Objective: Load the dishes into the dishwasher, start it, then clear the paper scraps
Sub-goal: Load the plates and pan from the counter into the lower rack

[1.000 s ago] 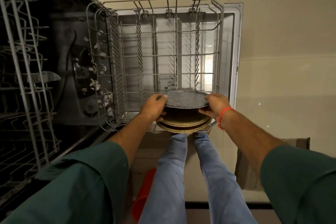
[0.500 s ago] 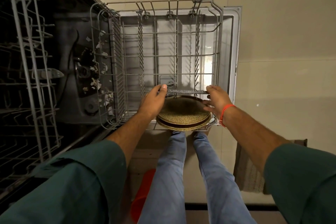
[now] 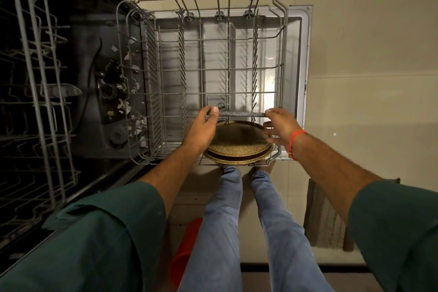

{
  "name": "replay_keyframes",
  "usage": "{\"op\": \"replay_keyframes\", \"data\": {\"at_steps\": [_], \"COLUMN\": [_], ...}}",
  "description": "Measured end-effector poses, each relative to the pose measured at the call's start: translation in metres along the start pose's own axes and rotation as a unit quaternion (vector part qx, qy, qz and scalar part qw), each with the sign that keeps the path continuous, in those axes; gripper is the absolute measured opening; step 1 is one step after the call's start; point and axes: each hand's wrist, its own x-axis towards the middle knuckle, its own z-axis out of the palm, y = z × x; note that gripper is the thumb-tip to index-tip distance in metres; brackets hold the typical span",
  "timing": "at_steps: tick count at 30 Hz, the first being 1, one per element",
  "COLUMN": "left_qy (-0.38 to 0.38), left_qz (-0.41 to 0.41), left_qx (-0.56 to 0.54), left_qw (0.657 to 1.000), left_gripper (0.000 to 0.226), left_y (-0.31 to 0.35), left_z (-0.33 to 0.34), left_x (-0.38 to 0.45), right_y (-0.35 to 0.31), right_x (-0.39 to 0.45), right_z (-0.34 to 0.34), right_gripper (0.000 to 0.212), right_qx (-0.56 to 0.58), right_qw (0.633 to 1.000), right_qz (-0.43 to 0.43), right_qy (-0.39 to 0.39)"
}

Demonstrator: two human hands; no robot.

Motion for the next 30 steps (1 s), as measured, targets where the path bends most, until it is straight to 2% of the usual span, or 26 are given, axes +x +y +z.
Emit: {"op": "replay_keyframes", "data": {"at_steps": [4,7,11,14,18,22,25,27,30], "left_qy": [0.022,0.051,0.11,0.144,0.147,0.168,0.131,0.126,0.09], "left_qz": [-0.004,-0.016,-0.026,-0.004,0.048,0.189,0.276,0.307,0.352], "left_qx": [-0.008,-0.02,-0.022,-0.031,-0.043,0.088,0.131,0.22,0.346], "left_qw": [1.0,0.998,0.993,0.989,0.987,0.964,0.943,0.917,0.865], "left_gripper": [0.035,0.018,0.021,0.02,0.021,0.027,0.065,0.078,0.059], "left_y": [0.006,0.005,0.008,0.01,0.022,0.039,0.055,0.063,0.072], "left_z": [0.001,0.002,0.0,-0.006,-0.017,-0.025,-0.023,-0.021,-0.013], "left_x": [-0.001,0.0,-0.01,-0.021,-0.04,-0.062,-0.073,-0.074,-0.072], "right_y": [0.002,0.004,0.01,0.014,0.016,0.007,-0.008,-0.021,-0.04], "right_x": [0.001,-0.005,-0.018,-0.033,-0.046,-0.047,-0.045,-0.046,-0.051], "right_z": [-0.003,-0.005,-0.005,-0.004,0.002,-0.002,-0.004,-0.005,-0.007], "right_gripper": [0.008,0.01,0.018,0.018,0.02,0.022,0.034,0.043,0.05], "right_qx": [0.004,-0.005,-0.045,-0.072,-0.11,-0.093,-0.01,0.075,0.158], "right_qw": [1.0,1.0,0.999,0.997,0.99,0.991,0.994,0.987,0.973], "right_qz": [-0.009,-0.013,-0.015,-0.008,0.013,0.008,-0.027,-0.034,-0.016], "right_qy": [0.001,0.004,0.009,-0.029,-0.088,-0.1,-0.11,-0.136,-0.166]}}
